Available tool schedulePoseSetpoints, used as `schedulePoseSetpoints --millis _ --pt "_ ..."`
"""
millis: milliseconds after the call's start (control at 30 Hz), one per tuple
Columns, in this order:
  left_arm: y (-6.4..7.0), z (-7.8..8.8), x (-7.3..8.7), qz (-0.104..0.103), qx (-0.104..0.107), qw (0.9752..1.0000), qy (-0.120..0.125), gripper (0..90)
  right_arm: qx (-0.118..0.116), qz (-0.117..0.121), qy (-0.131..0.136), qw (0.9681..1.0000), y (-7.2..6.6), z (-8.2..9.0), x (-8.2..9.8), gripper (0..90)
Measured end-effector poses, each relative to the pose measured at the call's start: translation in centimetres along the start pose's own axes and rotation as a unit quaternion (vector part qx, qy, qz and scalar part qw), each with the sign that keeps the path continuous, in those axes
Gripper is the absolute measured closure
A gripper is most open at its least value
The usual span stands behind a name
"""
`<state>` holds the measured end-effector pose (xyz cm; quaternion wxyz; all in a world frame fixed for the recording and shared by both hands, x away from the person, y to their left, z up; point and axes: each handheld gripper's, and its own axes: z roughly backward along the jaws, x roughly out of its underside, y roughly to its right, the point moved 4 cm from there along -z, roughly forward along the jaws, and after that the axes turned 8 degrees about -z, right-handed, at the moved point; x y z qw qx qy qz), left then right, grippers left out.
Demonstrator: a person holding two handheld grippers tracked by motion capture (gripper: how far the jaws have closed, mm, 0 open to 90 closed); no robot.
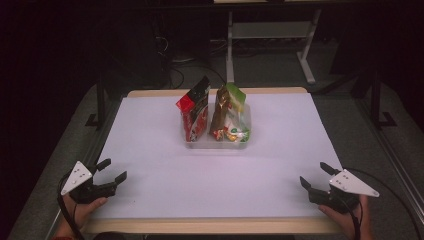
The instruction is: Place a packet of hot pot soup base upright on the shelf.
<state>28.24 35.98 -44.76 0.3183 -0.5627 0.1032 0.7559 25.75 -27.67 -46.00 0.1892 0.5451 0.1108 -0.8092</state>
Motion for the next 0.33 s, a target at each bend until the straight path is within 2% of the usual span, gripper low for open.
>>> schedulePoseSetpoints --millis 333 --pt "0.00 -0.47 -0.27 -0.001 0.004 1.0000 -0.004 23.5 0.000 -0.002 -0.003 1.0000 0.04 -0.04 0.02 19.3"
